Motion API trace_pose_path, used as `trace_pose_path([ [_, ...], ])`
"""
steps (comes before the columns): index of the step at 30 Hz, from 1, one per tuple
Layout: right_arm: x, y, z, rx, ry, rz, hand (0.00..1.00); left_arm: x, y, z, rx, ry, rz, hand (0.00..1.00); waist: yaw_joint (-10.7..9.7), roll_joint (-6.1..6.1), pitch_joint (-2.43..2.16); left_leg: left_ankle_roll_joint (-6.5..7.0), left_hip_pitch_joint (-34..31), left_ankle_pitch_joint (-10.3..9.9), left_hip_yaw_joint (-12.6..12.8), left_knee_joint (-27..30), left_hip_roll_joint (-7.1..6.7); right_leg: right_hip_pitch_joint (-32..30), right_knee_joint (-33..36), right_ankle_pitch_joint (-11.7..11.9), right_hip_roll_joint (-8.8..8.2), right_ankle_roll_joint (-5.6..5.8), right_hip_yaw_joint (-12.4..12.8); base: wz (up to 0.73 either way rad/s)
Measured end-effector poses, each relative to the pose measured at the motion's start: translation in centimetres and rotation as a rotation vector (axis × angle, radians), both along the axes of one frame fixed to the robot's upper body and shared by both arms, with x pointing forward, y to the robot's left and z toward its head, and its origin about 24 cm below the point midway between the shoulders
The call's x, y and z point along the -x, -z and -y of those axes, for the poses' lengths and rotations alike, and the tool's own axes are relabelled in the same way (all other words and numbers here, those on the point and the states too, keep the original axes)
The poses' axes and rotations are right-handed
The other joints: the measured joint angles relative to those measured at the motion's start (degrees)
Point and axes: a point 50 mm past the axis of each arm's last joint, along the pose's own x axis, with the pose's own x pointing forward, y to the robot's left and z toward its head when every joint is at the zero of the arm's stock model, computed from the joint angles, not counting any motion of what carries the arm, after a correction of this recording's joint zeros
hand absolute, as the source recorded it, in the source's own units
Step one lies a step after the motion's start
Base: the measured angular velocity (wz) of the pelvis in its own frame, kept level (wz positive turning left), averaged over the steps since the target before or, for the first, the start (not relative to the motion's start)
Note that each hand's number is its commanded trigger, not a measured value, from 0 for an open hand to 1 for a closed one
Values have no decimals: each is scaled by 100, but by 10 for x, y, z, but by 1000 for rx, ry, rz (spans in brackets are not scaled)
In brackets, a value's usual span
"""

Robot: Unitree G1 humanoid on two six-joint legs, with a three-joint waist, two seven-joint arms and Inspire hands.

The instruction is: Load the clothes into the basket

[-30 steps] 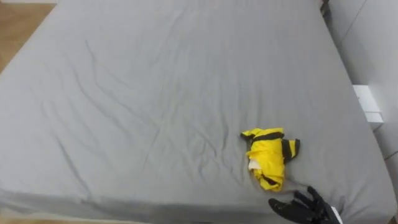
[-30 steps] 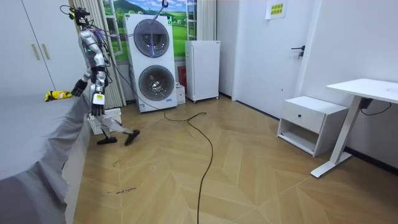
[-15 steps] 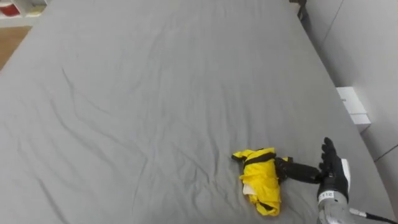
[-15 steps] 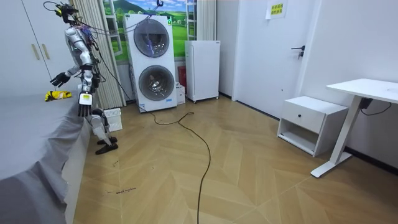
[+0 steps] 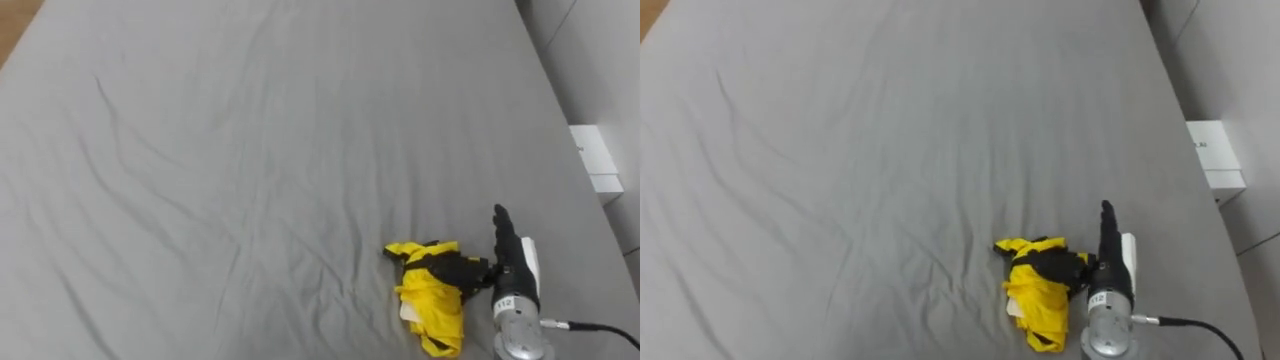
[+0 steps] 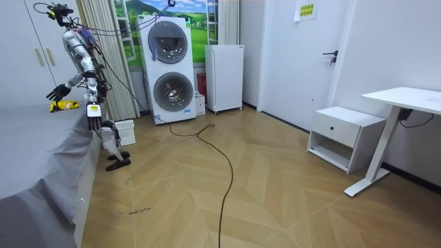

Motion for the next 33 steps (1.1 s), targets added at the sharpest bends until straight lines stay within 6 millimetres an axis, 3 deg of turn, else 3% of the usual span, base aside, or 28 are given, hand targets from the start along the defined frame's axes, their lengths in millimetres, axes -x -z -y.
trace_pose_path([
  [6, 5, 8, -15, -26, -90, -58, 0, -6, 2, 0, 15, -14, -9, 0, -16, -48, -7, 0, -3, 0, -173, -34, -31, 51, -79, 7, -8, 16, -102, 9],
  [12, 17, 17, -24, -38, -159, -123, 0, -9, 2, 2, 22, 1, -17, 0, -26, -13, -8, 1, -11, -1, -225, -17, -48, 99, -140, -1, -13, 32, -132, 5],
  [15, 23, 21, -24, -40, -176, -147, 0, -11, 3, 3, 25, 12, -22, 0, -35, 1, -41, 2, -30, 0, -235, -19, -55, 100, -176, 4, -10, 40, -131, 0],
  [26, 44, 39, -17, -21, -198, -258, 0, -16, 2, -1, 11, 17, -40, 0, -175, -78, -93, 2, 37, 0, -320, -115, -76, 154, -188, 6, -13, 46, -163, 1],
  [27, 46, 41, -16, -16, -198, -268, 25, -16, 1, -2, 8, 17, -40, 0, -181, -101, -89, 2, 58, 0, -319, -122, -81, 174, -192, 0, -16, 56, -163, 4],
  [29, 47, 42, -15, -13, -198, -277, 100, -16, 1, -4, 4, 18, -41, 0, -184, -131, -90, 2, 78, 0, -315, -120, -87, 205, -221, -8, -18, 70, -150, 2],
  [33, 51, 45, -11, 37, -193, -298, 100, -17, -1, -6, -2, 21, -28, 0, -183, -160, -91, 2, 65, 0, -314, -108, -94, 230, -283, -4, -17, 80, -144, 2],
])
